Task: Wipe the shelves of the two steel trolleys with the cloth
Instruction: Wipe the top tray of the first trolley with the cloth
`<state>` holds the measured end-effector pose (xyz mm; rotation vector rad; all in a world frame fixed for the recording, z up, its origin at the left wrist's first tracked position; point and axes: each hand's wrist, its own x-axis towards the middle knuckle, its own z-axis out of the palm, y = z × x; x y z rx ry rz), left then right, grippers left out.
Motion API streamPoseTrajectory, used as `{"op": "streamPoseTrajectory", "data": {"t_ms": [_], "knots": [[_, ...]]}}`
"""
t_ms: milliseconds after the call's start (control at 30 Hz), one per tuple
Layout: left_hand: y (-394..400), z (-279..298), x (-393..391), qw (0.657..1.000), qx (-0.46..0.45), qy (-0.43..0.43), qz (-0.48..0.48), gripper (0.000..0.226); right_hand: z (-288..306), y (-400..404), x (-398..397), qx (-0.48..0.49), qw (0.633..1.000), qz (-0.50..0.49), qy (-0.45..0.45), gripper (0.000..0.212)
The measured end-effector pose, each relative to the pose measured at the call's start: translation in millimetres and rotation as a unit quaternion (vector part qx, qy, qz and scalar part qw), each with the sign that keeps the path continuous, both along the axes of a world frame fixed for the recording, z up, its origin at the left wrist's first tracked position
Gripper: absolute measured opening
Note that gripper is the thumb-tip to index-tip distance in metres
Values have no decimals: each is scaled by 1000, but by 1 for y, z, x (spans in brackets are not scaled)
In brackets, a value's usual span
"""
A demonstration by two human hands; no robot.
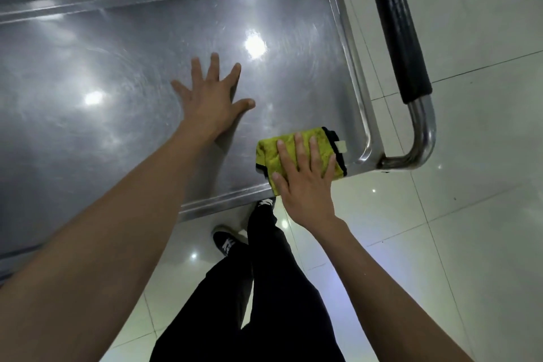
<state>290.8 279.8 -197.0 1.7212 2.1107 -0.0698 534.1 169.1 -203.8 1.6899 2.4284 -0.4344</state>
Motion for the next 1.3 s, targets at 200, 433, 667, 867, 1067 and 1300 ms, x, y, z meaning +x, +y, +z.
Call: {"op": "streamPoseTrajectory", "data": {"t_ms": [200, 433, 667, 867, 1067, 1300], "knots": [[-4, -3, -6, 999, 6, 22, -28, 81, -8, 30, -17, 10, 1000, -11, 12, 60], [6, -8, -18, 997, 29, 61, -38, 72, -15, 127, -59, 11, 999, -4, 42, 59], [9, -8, -19, 998, 0, 54, 11, 72, -18, 240, -118, 1, 997, 27, 67, 58], [10, -4, -18, 999, -8, 49, 19, 71, -18, 341, -183, 11, 997, 38, 72, 59], [21, -6, -19, 999, -19, 26, 36, 72, -18, 365, -198, 25, 996, 47, 67, 61], [24, 2, -29, 999, -43, -4, 28, 74, -14, 292, -148, 9, 997, 54, 59, 61]]}}
